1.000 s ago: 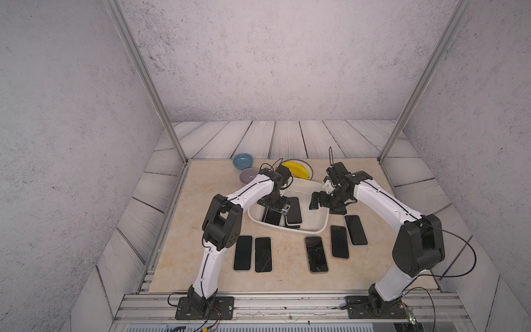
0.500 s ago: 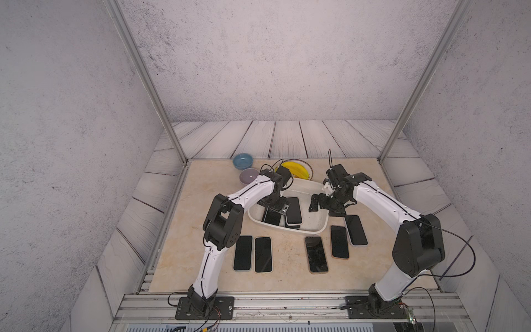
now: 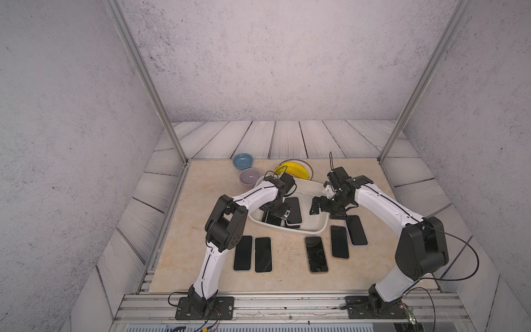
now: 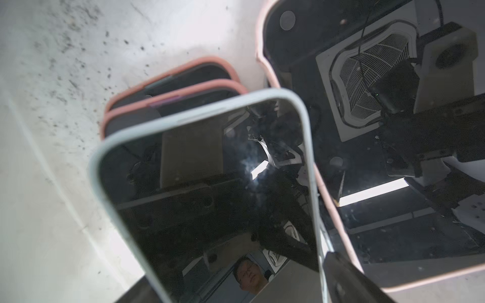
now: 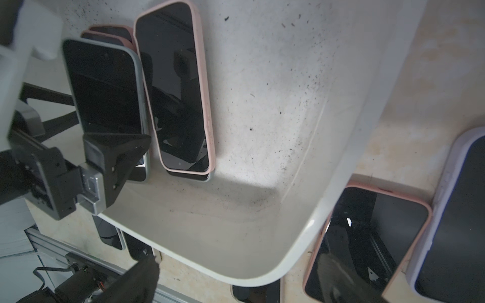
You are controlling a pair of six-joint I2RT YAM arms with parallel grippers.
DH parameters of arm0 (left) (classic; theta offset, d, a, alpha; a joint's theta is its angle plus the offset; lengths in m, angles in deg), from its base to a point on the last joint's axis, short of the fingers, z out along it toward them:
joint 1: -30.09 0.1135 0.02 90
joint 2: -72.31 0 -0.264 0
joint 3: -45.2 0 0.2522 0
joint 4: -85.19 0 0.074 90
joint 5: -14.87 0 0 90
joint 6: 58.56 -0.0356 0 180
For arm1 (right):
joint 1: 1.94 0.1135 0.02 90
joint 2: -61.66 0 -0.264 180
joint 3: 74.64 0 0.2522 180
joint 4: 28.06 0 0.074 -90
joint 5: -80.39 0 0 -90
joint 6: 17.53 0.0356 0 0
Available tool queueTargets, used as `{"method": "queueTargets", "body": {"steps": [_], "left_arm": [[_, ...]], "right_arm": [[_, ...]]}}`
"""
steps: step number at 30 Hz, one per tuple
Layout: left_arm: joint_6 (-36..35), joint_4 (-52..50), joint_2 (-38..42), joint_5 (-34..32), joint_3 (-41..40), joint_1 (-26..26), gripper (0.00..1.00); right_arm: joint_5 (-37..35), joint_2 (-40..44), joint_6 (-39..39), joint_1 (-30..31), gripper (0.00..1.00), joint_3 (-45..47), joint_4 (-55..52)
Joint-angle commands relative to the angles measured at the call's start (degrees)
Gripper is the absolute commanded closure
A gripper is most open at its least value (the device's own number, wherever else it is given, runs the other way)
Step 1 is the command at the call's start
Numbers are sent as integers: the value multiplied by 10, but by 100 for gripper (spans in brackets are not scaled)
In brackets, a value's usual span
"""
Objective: Take the phone out of the storage box
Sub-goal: Pick up the phone from the storage box.
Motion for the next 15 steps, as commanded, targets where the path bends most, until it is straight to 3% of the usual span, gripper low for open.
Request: {"method": "queueTargets", "body": {"steps": [1,5,11,15], "left_arm": [[7,-18,-23,-19,-6,-2,12],[6,-36,-39,-27,9,-2,30],[7,-42,-28,-25,21,-2,44],[0,-49,-20,-3,28,0,68]], "right_arm": [[6,17,-1,1,0,3,-6],[3,22,-6,1,0,8,-9],[4,28,-4,1,0,21,-3],[7,29,-2,1,0,22,2]]}}
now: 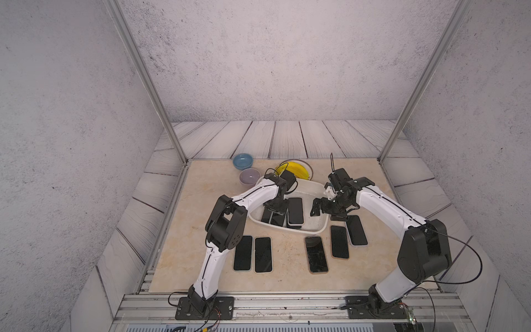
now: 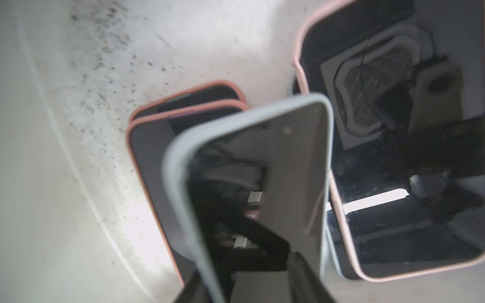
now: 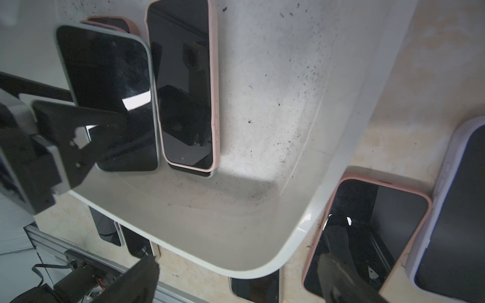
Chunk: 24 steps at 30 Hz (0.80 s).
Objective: Take the phone out of the storage box
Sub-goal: Pick up the phone from the storage box.
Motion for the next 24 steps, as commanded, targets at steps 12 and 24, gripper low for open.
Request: {"method": "queueTargets", "body": {"steps": [12,24], "left_arm": [[7,-42,13,132,-14,44,100],[56,-16,163,249,-51,105,100]], "right_arm": [[7,15,0,1,0,1,7],[3,4,-11,0,0,-46,10]]}}
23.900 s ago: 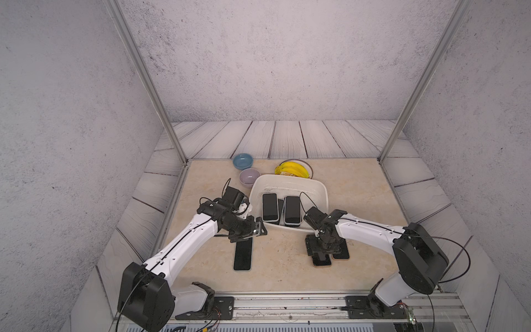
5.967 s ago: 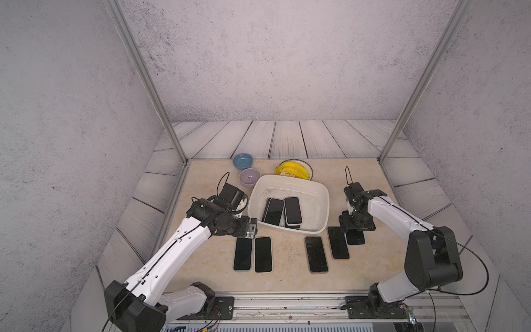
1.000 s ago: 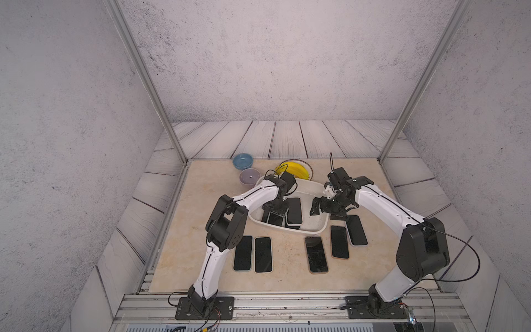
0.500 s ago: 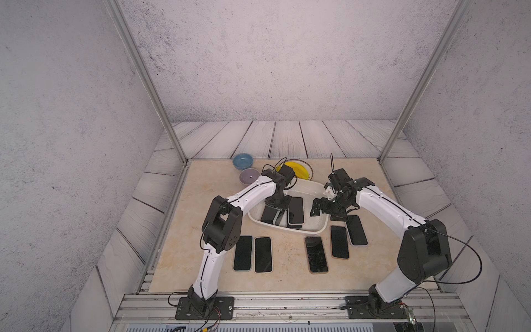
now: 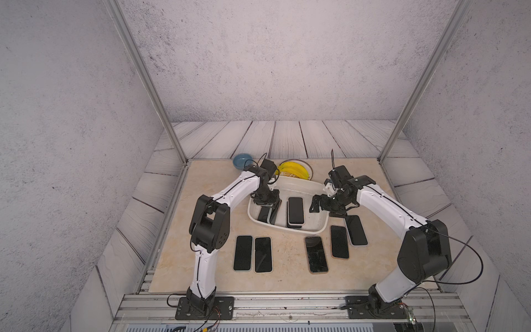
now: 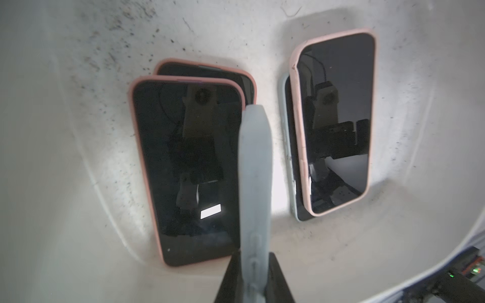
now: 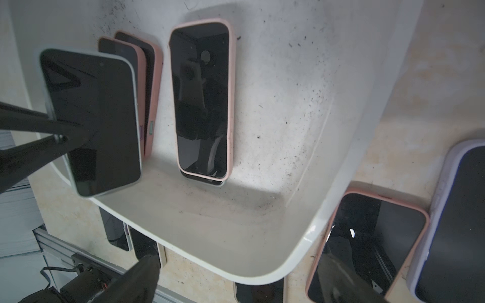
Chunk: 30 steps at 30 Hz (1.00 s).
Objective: Take the phone out of the storage box
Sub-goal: Pick up the phone from the storage box, then place the phone at the center of the board.
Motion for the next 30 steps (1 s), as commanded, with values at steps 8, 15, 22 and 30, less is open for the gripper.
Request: {"method": "queueTargets", "body": {"steps": [8,15,22,30], "left_arm": [[79,75,263,163,-189,35,100],[238,247,447,232,-447,34,100],[346,333,515,234,-581,28,100],[373,388,450,243,-603,-28,100]], "right_arm": [[32,-1,-28,0,1,-29,13],[100,52,-34,-2,0,6,98],[115,61,-28,-2,0,5,127],[118,75,-18,-2,0,24,142]]}}
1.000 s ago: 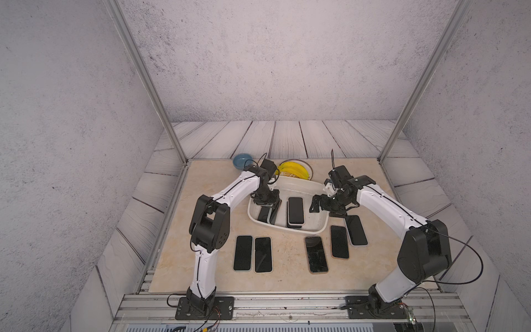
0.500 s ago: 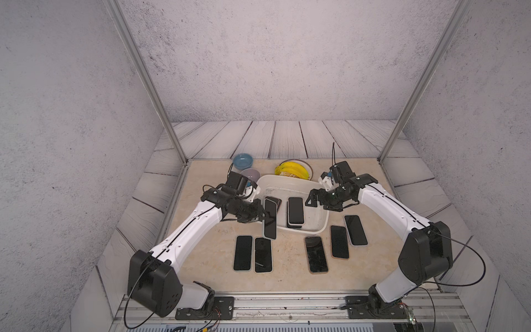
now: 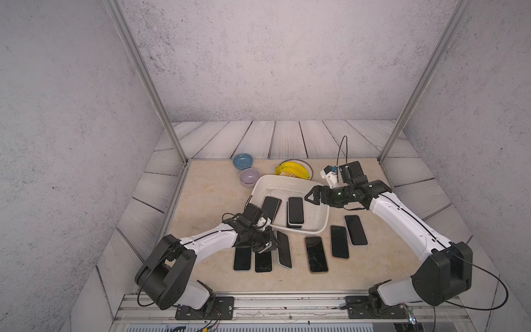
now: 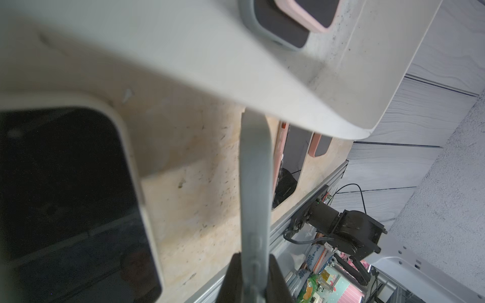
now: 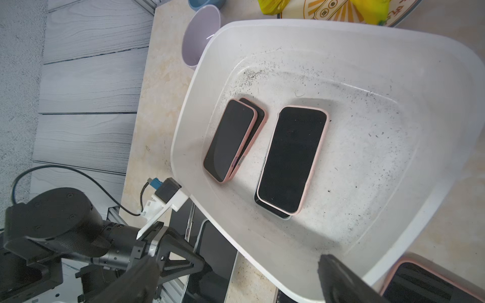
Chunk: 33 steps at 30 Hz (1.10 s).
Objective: Take the phone out of the storage box
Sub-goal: Place the phone at the center of the board.
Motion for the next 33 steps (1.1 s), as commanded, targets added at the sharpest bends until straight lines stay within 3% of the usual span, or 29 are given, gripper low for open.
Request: {"method": "queueTargets", "body": {"steps": [1,20,29,33], "left_arm": [[23,64,-34,22,0,-22,100],[44,136,-198,34,18,-74,100],[44,115,-193,28,19,-86,100],[14,51,-154,16,30,-86,100]], "right_arm": [[10,23,4,-3,1,10,7],[-8,60,-16,-3,0,30,-19],[-7,57,-23,-3,0,38,-19],[-4,56,-25,-3,1,38,-18]]}}
